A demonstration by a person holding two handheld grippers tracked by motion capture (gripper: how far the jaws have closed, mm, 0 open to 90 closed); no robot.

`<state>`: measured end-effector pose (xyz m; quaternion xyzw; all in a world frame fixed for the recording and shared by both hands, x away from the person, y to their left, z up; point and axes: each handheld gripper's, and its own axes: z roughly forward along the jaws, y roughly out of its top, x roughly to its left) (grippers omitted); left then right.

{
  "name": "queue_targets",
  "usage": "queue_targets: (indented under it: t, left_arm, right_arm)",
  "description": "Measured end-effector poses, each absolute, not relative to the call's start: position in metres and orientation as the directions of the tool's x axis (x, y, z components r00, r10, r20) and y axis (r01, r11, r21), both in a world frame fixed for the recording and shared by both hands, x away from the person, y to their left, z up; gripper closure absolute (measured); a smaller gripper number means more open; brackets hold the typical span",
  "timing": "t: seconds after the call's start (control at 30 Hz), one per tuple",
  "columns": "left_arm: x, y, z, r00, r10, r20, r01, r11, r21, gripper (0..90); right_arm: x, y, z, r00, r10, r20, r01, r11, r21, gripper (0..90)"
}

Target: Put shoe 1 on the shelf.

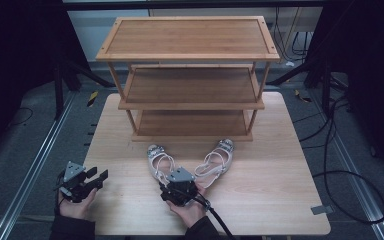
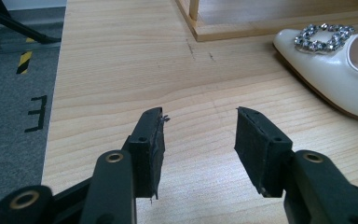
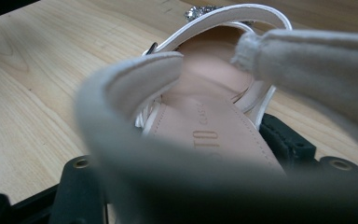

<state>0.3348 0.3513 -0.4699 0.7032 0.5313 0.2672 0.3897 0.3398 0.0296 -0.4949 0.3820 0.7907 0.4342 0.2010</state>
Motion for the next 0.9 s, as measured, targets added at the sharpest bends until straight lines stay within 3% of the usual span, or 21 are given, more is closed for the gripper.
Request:
queue_targets:
  t: [0.23,0.53,0.9]
  left_arm:
    - [0.335,0.351,-0.470,0.291,0.956,-0.037,0.537,-0.131,0.833,51.0]
    - [0.334,0.351,-0.469,0.293,0.955,-0.034,0.533,-0.133,0.835,51.0]
    - [0.335,0.352,-0.470,0.293,0.955,-0.038,0.533,-0.130,0.836,51.0]
  right_arm:
    - [0.341,0.030,-0.485,-0.618,0.786,0.031,0.419,0.295,0.859,37.7]
    - [0.371,0.053,-0.458,-0.552,0.833,0.048,0.395,0.211,0.894,37.7]
    - [0.424,0.068,-0.475,-0.453,0.888,0.072,0.449,0.158,0.880,37.7]
